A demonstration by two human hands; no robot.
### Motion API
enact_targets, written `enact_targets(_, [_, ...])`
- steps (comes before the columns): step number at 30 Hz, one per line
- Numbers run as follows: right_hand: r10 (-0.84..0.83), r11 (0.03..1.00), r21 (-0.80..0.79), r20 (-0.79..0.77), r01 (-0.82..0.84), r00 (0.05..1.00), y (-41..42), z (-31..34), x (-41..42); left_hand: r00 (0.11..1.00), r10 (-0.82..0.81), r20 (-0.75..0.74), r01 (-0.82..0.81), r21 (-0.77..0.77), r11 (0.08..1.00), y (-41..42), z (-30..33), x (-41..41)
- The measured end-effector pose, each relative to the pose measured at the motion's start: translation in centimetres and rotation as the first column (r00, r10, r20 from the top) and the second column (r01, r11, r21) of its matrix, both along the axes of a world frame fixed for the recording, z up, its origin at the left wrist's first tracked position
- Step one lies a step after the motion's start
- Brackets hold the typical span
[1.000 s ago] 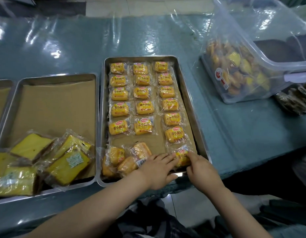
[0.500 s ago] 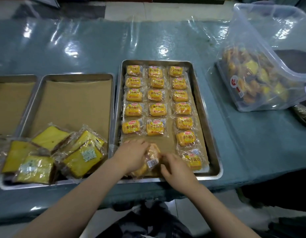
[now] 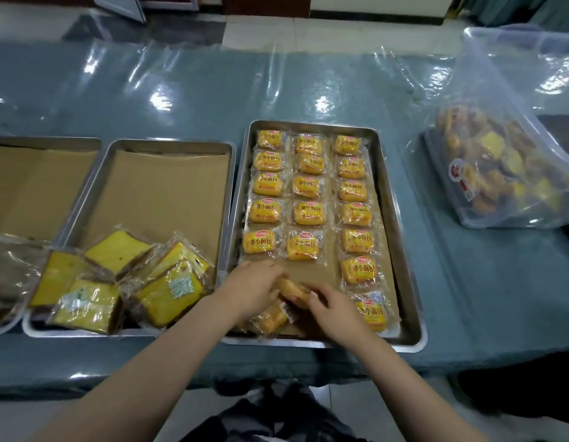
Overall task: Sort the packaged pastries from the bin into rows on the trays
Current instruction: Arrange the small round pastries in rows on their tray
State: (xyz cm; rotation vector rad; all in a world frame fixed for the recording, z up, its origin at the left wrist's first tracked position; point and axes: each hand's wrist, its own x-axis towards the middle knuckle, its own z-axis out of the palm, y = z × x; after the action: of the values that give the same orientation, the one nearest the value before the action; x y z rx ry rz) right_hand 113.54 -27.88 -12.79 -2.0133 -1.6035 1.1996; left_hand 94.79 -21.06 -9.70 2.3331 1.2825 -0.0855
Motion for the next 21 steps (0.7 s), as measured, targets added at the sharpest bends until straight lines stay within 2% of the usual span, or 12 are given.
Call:
enact_targets(3, [-0.053, 0.999, -0.01, -0.02, 0.053, 0.998, 0.8, 0.4, 1.3, 1.0, 0.03, -0.001, -0.03, 0.01, 0.999, 0.3, 0.0, 0.4])
enact_targets(6, [-0.071, 0.989, 0.135, 0.054, 0.063, 0.996, 1.1, 0.7, 2.0, 0.998, 0.066, 0.01, -0.066, 0.017, 0.998, 0.6, -0.2, 1.0])
enact_targets(8, [-0.037, 0.964, 0.264, 0.166, -0.008, 0.985, 0.9, 0.8, 2.3, 0.997, 0.077, 0.002, -0.077, 0.032, 0.997, 0.8, -0.4, 1.4])
enact_targets(11, [0.085, 0.907, 0.366, 0.329, -0.209, 0.941, 0.3, 0.6, 2.3, 0.997, 0.072, -0.042, -0.07, 0.047, 0.996, 0.8, -0.8, 1.9])
enact_targets(13, [0.181, 0.87, 0.364, 0.394, -0.334, 0.901, -0.3, 0.1, 2.1, 0.997, 0.066, -0.05, -0.062, 0.084, 0.995, 0.4, -0.9, 2.0])
enact_targets(16, [0.301, 0.859, 0.268, 0.423, -0.435, 0.855, -1.1, -0.8, 1.7, 0.999, -0.022, -0.039, 0.027, 0.136, 0.99, -0.5, -0.9, 2.1])
enact_targets(21, [0.376, 0.856, 0.173, 0.439, -0.487, 0.816, -1.5, -2.0, 1.9, 0.966, -0.188, -0.175, 0.197, 0.036, 0.98, -1.5, -1.4, 2.0])
